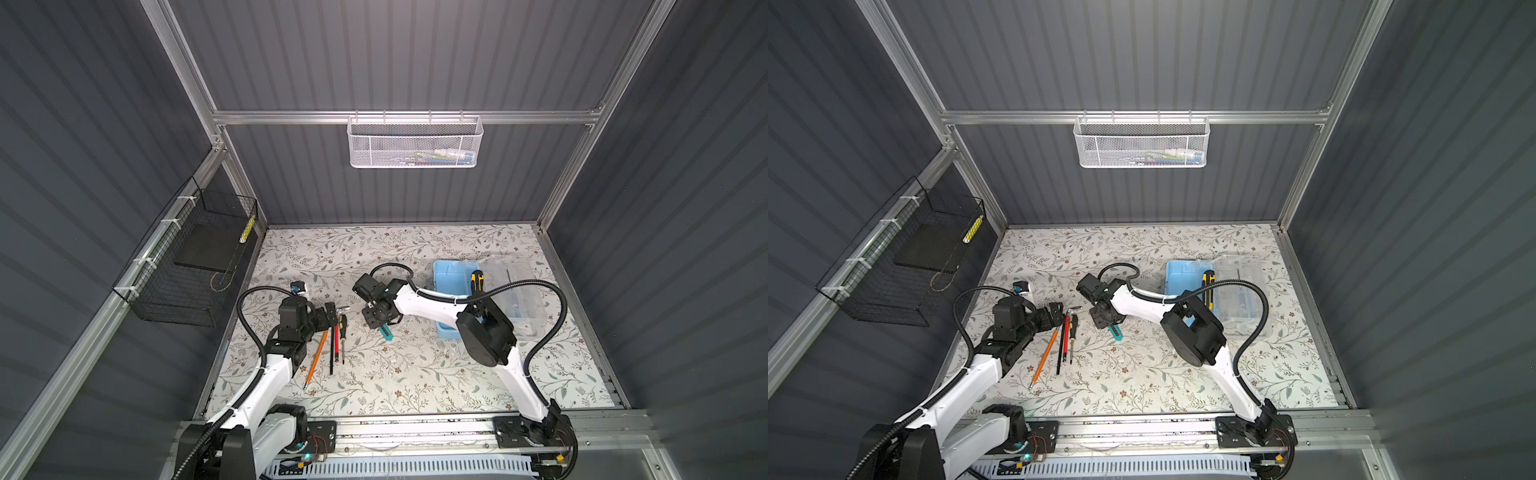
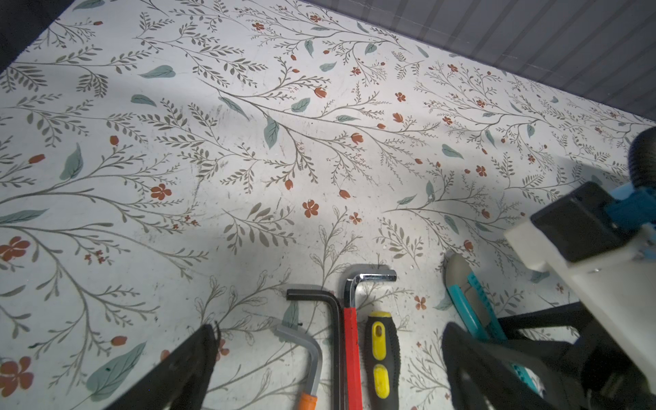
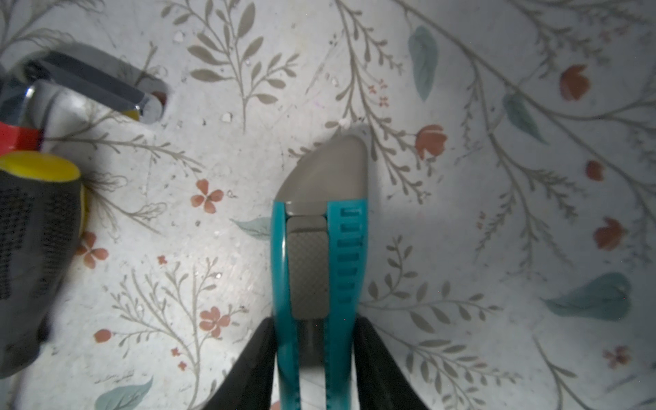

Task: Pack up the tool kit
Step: 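Lower the right gripper onto the teal utility knife and grasp it, then carry the teal utility knife into the box with the right gripper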

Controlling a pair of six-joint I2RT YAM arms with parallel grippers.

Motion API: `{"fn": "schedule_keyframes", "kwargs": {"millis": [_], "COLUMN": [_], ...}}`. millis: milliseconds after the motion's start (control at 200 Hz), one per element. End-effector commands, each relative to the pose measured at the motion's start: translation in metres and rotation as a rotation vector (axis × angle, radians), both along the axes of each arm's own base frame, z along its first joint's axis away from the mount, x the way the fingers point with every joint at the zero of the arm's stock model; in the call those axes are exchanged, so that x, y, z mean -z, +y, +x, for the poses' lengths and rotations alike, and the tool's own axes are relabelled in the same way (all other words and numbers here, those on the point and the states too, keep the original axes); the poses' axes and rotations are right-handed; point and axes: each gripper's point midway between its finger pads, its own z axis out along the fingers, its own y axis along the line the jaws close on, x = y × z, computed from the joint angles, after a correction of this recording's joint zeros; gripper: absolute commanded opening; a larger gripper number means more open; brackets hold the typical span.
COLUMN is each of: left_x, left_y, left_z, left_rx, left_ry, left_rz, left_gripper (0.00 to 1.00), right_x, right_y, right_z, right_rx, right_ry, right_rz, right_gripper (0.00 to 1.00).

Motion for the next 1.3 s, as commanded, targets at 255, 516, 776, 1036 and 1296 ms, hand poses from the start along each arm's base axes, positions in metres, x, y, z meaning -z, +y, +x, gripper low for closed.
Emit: {"fn": "schedule_keyframes", "kwargs": {"millis": [255,516,776,1036,1296], "left_x": [-0.004,-0.004,-0.004,-0.005,-0.004], "left_y": [0.001,0.001,0.001,0.001,0.001], "left_z": [0.001,0.001,0.0,0.0,0.0], "left_rx": [0.003,0.003,0.003,0.005,0.005], "left_ry": [-0.021,-0.022,-0.024,-0.025,-0.024], "left_rz": [0.008,0.007,0.007,0.006,0.006], "left_gripper": [0.99,0.99,0.99,0.99,0.99], "right_x": [-0.028,-0.057,-0.106,-0.139,-0.122], "right_y": [-0.007,-0.042,-0.126,-0.227,-0.314], "right_z": [0.013,0.022,0.029,0.03,0.031], "right_rx": [0.049,0.104,0.231,0.405,0.562], "right_ry": [-0.076,-0.105,-0.165,-0.234,-0.232], "right_rz": [0.011,0.031,0.058,0.009,-0.124], "right_gripper": [0.26,0.21,0.19,0.19,0.19]}}
